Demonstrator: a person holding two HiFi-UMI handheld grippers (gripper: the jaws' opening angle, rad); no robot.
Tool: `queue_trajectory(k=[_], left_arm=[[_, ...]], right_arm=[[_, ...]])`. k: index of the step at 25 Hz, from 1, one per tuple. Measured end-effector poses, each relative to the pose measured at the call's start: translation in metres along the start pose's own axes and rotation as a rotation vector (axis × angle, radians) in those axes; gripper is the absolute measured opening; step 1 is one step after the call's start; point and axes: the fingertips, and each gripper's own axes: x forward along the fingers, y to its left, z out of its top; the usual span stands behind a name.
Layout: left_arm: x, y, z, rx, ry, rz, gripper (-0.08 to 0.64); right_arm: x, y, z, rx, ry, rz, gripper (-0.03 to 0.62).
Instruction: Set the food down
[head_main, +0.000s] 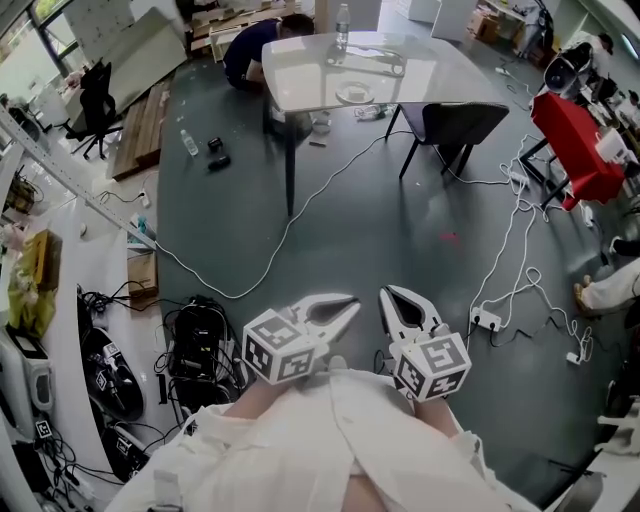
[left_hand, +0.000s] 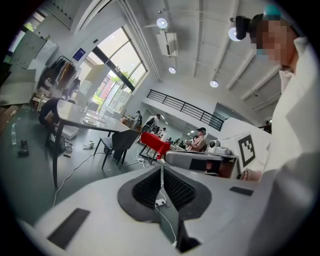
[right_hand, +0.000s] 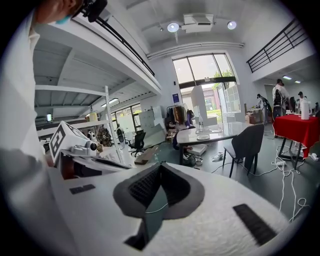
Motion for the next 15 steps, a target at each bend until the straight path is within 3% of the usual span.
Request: queue_trajectory(k=[8, 15], left_arm=[[-0.016, 0.028, 0.01, -0.016, -0.039, -0.042, 0.028], [-0.012, 0.038, 0.0, -0.047, 0.0, -0.091, 0.028]], right_arm=[[0.022, 0.008, 0.002, 0.029, -0.019, -0.006, 0.002], [0.038, -0.003, -0.003, 0.057, -0.009, -0.039, 0.002]])
